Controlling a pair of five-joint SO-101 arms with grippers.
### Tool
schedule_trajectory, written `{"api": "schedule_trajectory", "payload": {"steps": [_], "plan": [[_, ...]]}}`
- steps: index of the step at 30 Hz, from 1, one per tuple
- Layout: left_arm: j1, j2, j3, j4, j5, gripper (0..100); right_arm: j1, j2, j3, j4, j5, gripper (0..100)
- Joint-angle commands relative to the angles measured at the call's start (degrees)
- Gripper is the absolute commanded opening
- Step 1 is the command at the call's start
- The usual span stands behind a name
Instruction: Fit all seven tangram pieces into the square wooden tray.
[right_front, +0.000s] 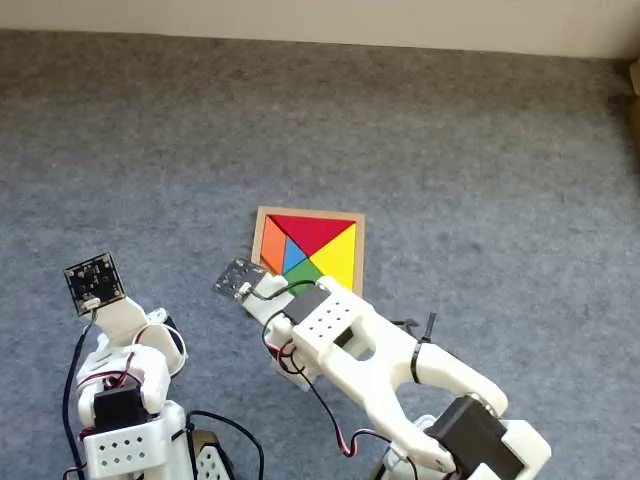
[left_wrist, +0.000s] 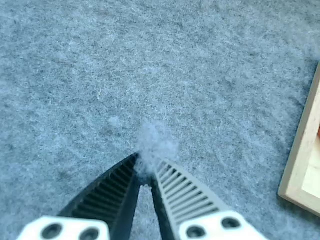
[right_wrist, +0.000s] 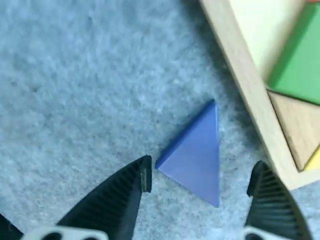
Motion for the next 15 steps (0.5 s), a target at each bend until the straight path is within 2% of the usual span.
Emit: {"api": "schedule_trajectory", "payload": {"steps": [1,9,15], "plan": [[-0.75,-1.36,1.19,-0.44,0.44,1,-0.57,-0.4,-0.31,0.22,0.79,28.9],[-0.75,-1.36,1.19,-0.44,0.44,1,-0.57,0.04,0.4,0.22,0.88,27.0],[-0.75,-1.36,1.19,-0.44,0.44,1,-0.31,8.92,0.31,0.31,0.88,27.0]]}}
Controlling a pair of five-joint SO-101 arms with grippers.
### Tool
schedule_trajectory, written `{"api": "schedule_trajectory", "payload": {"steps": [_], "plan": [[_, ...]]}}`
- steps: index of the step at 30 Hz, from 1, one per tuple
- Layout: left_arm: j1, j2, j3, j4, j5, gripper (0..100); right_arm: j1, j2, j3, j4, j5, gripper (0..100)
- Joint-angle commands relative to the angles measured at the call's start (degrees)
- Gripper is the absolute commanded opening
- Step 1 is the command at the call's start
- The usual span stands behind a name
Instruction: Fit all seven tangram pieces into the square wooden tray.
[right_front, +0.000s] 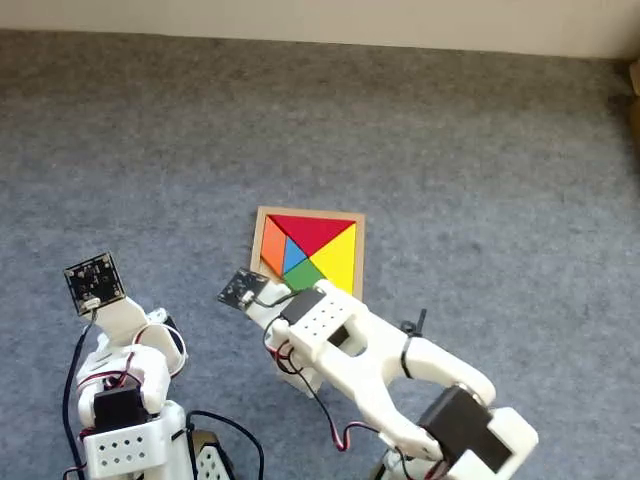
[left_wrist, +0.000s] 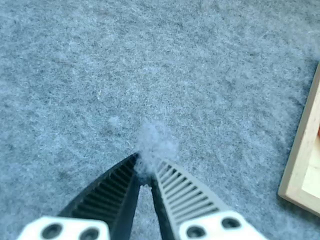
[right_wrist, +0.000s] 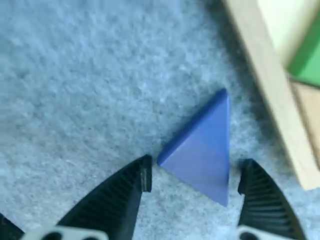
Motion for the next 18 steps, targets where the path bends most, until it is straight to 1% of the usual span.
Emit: {"api": "schedule_trajectory", "payload": {"steps": [1,9,14,18], "plan": [[-0.75,-1.36,1.19,-0.44,0.44,1,-0.31,4.53,-1.63,0.75,0.35,27.0],[-0.75,-1.36,1.19,-0.44,0.44,1,0.4,5.85,-4.88,1.36,-0.18,27.0],[-0.75,-1.36,1.19,-0.44,0.44,1,0.48,1.71,-4.79,1.54,-2.46,27.0],[-0.75,-1.36,1.19,-0.44,0.44,1,0.57,-1.54,-4.35,-2.07,-2.46,27.0]]}}
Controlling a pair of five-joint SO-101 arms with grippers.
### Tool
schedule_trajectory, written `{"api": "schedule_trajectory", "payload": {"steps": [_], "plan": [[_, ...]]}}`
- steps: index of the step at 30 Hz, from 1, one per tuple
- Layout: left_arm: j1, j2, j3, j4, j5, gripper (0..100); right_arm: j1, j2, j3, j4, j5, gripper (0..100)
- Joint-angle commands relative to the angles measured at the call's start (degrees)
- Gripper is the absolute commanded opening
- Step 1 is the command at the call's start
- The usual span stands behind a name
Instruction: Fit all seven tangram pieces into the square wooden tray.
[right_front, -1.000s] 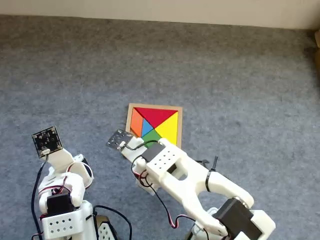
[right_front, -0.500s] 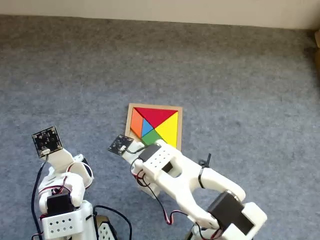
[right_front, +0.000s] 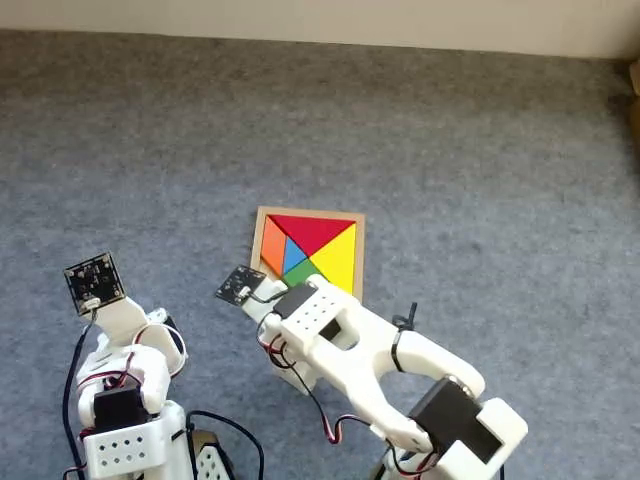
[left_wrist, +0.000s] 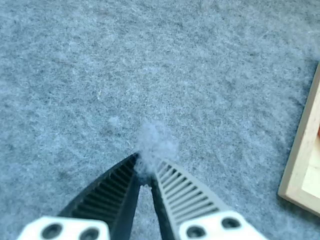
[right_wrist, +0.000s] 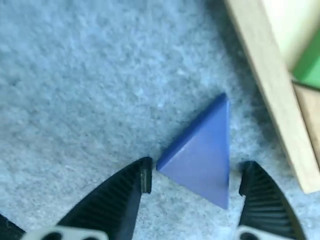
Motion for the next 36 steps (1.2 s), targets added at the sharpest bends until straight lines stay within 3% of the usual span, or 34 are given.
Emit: {"api": "schedule_trajectory", "payload": {"steps": [1,10,16,23,36], "plan": [[-0.75,-1.36,1.19,-0.44,0.44,1,0.57,-3.65,-0.84,-4.0,-0.79,27.0],[-0.75,-1.36,1.19,-0.44,0.44,1,3.21,1.36,-0.92,-4.26,-0.79,26.6],[-0.75,-1.36,1.19,-0.44,0.44,1,3.12,2.95,-0.92,-4.26,-0.7,15.2],[-0.75,-1.36,1.19,-0.44,0.44,1,2.77,2.42,-0.92,-3.56,-0.7,13.5],[-0.75,-1.36,1.19,-0.44,0.44,1,-1.01,-16.48,-0.4,0.57,-0.97,13.5]]}}
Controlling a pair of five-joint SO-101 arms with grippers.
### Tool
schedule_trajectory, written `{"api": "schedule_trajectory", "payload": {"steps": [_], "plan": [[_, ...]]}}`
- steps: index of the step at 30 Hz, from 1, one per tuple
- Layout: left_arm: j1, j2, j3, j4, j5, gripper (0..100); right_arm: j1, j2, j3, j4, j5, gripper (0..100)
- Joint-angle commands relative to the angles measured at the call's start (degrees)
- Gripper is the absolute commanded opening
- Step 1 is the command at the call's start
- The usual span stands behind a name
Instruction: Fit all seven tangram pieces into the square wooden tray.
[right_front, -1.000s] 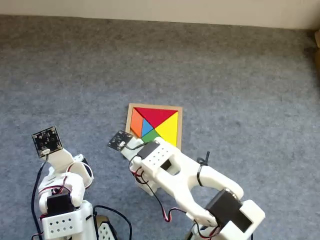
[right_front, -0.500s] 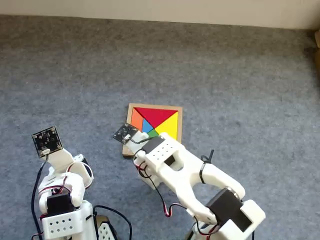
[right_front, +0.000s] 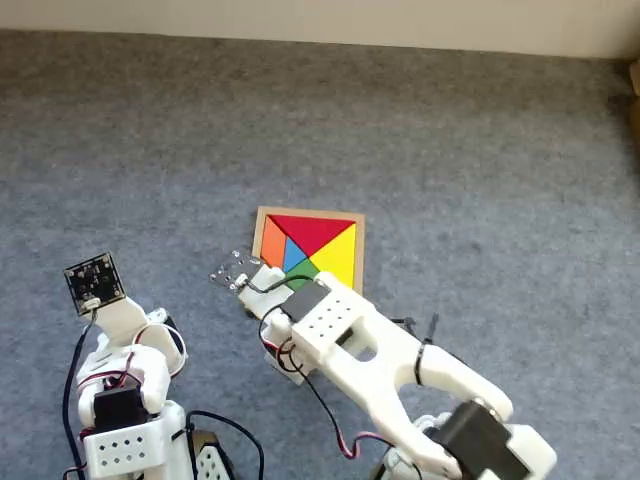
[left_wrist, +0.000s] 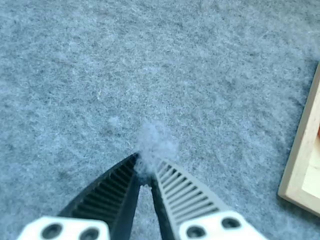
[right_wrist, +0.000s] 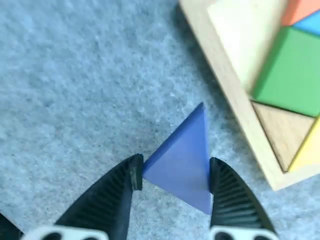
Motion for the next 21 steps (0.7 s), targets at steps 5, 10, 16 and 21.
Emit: {"api": "schedule_trajectory", "payload": {"steps": [5,10,16,21], "plan": [[-0.75,-1.36,1.19,-0.44,0.44,1,-0.57,-7.6,-0.92,-0.31,-0.53,13.5],[-0.75,-1.36,1.19,-0.44,0.44,1,-0.48,-7.52,-0.75,-9.89,-0.53,13.5],[-0.75,-1.36,1.19,-0.44,0.44,1,-0.48,-7.52,-0.57,-23.6,-0.44,13.5],[-0.75,-1.36,1.19,-0.44,0.44,1,-0.4,-4.79,1.54,-30.11,-0.88,13.5]]}}
